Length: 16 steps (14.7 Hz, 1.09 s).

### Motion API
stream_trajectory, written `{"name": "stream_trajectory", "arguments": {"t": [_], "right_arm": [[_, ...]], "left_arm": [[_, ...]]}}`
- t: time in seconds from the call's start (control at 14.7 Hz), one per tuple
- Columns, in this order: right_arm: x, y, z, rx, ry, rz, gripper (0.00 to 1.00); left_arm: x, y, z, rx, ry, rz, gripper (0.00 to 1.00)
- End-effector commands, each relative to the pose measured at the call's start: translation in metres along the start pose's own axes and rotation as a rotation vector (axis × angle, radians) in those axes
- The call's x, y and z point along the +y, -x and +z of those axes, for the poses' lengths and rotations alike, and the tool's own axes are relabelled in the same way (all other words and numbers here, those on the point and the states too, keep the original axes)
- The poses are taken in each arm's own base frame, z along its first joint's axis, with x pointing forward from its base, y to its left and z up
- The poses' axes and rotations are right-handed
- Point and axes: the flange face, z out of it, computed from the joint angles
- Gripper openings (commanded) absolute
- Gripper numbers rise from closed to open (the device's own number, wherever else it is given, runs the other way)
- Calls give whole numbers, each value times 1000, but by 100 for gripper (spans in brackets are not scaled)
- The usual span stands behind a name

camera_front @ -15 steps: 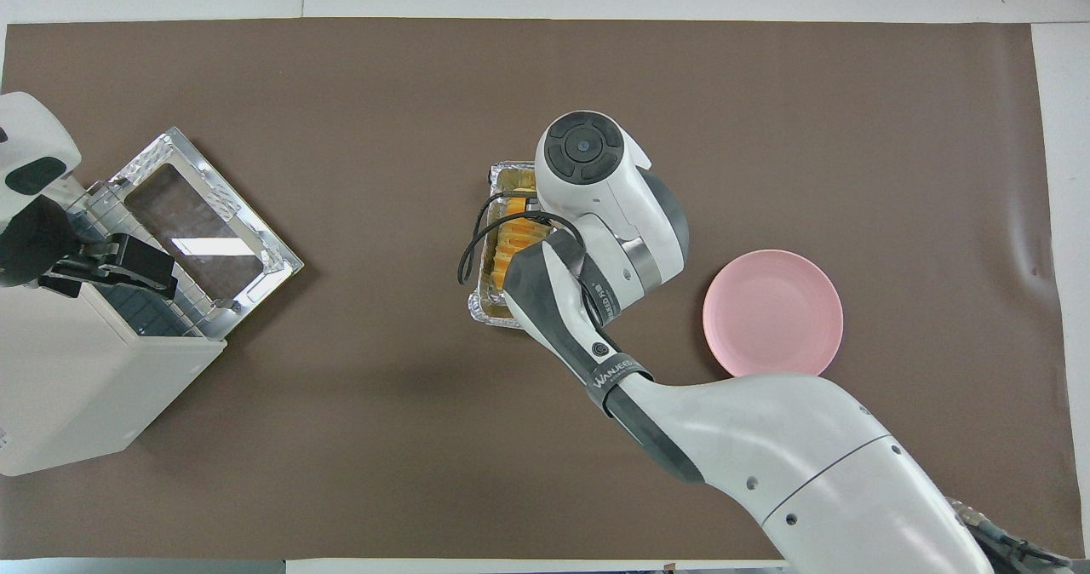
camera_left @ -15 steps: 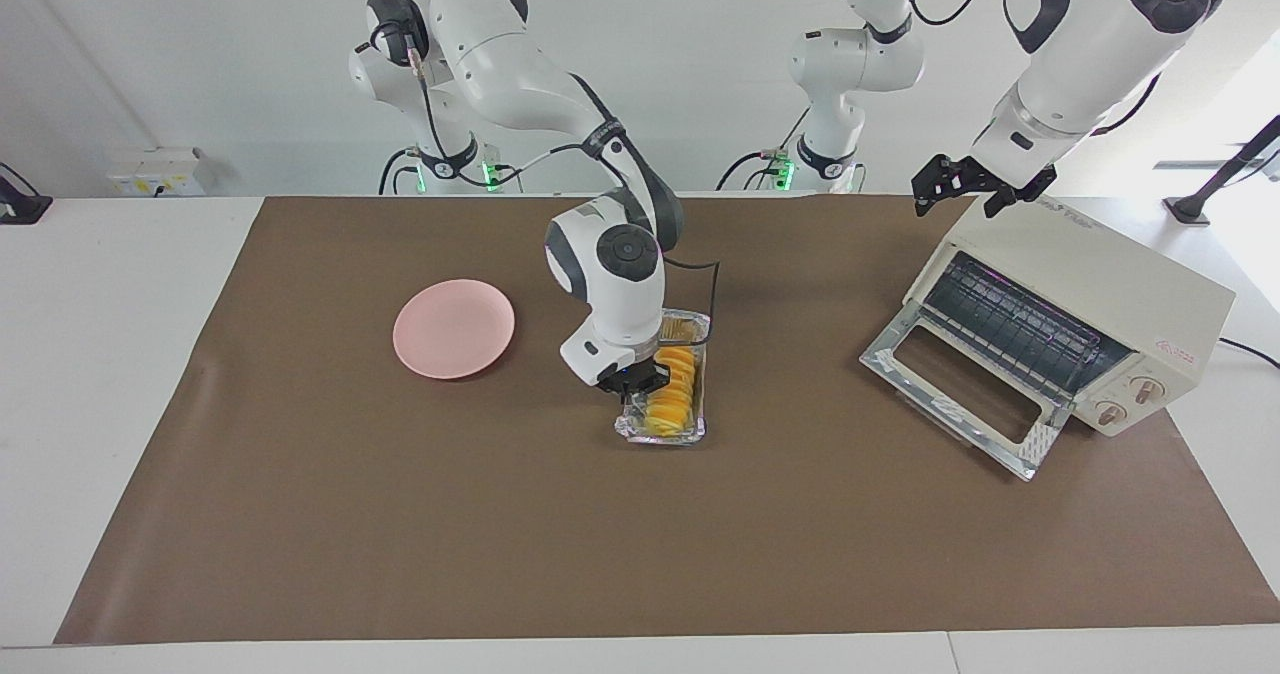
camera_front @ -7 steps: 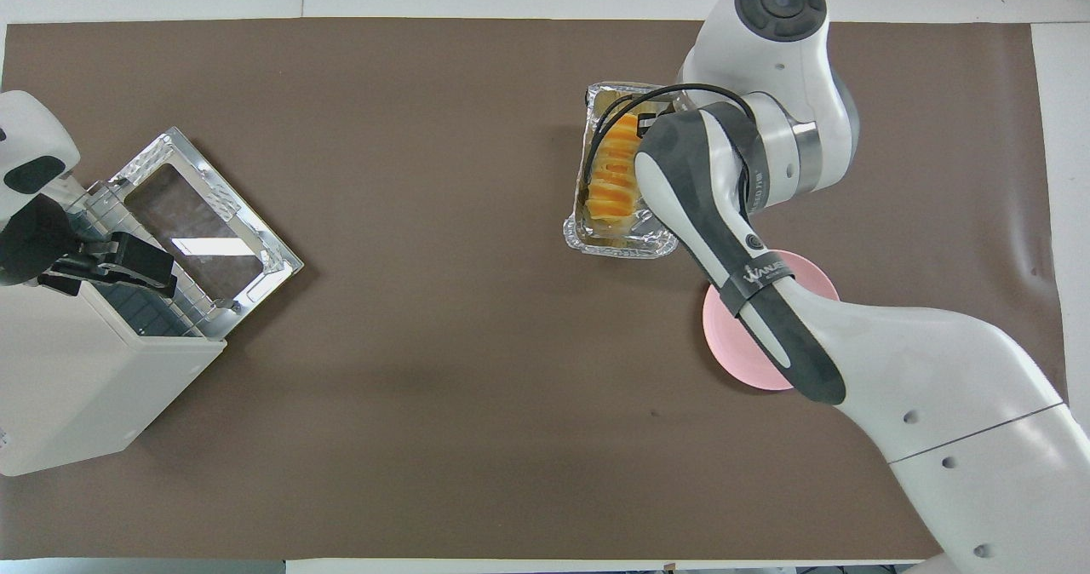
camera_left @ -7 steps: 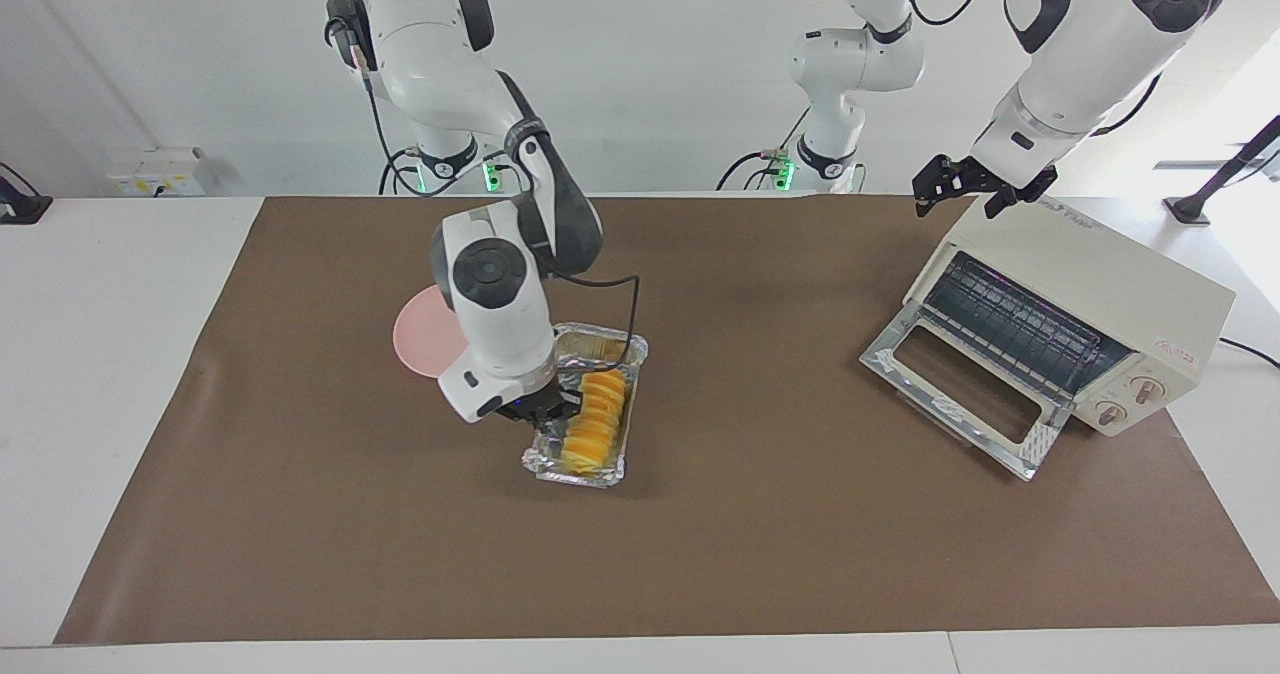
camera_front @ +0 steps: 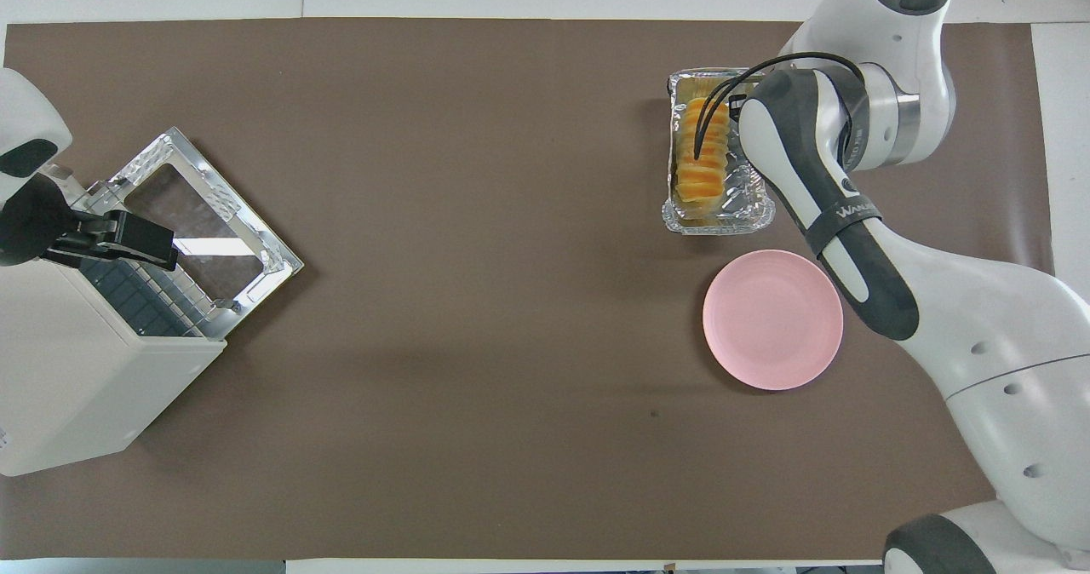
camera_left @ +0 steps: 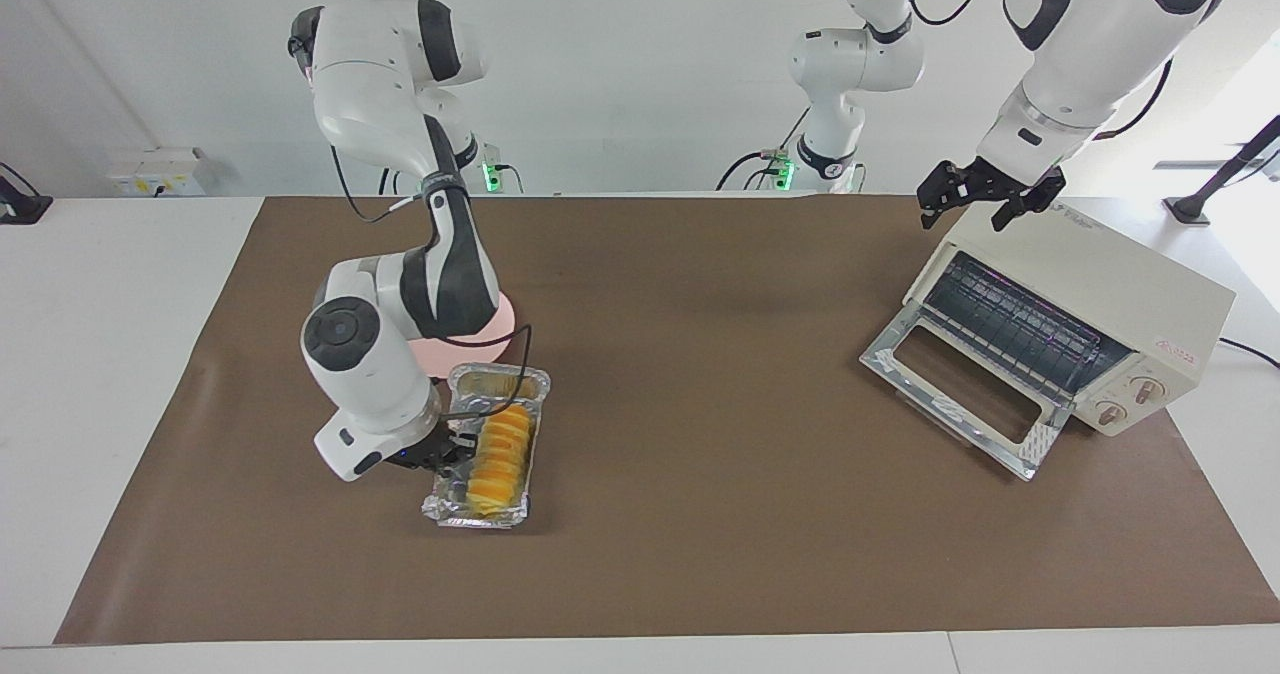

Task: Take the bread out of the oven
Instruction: 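Grasp the orange bread slices in the tray with the right gripper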

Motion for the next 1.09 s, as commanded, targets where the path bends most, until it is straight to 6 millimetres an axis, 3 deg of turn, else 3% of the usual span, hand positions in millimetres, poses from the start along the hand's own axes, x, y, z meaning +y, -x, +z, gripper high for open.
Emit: {"name": "stream_trajectory", "arguments": {"t": [0.0,0.2,0.41,0.48,0.54,0.61,0.81,1.02], "right_arm": [[21,-23,18,19,-23,-51,0],[41,-35,39,38,-29,-64,0],[32,-34,29,50,-29,-79,0],[28,-30,21,44,-24,-86,27],[23,-22,14,32,-17,-98,71],[21,-15,7,22,-16,-103,82],[19,-4,-8,-9,22,-122,87],[-1,-2,-8,-6,29,-144,87]], "left_arm": [[-1,7,0,6,-17,15,100],[0,5,-1,14,-18,17,100],[4,4,-2,23,-19,34,100],[6,4,-2,23,-19,46,100],[6,3,-2,24,-18,48,100],[6,4,-4,26,-18,48,100],[6,4,-2,18,-12,47,100],[7,4,-3,20,-7,48,100]]}}
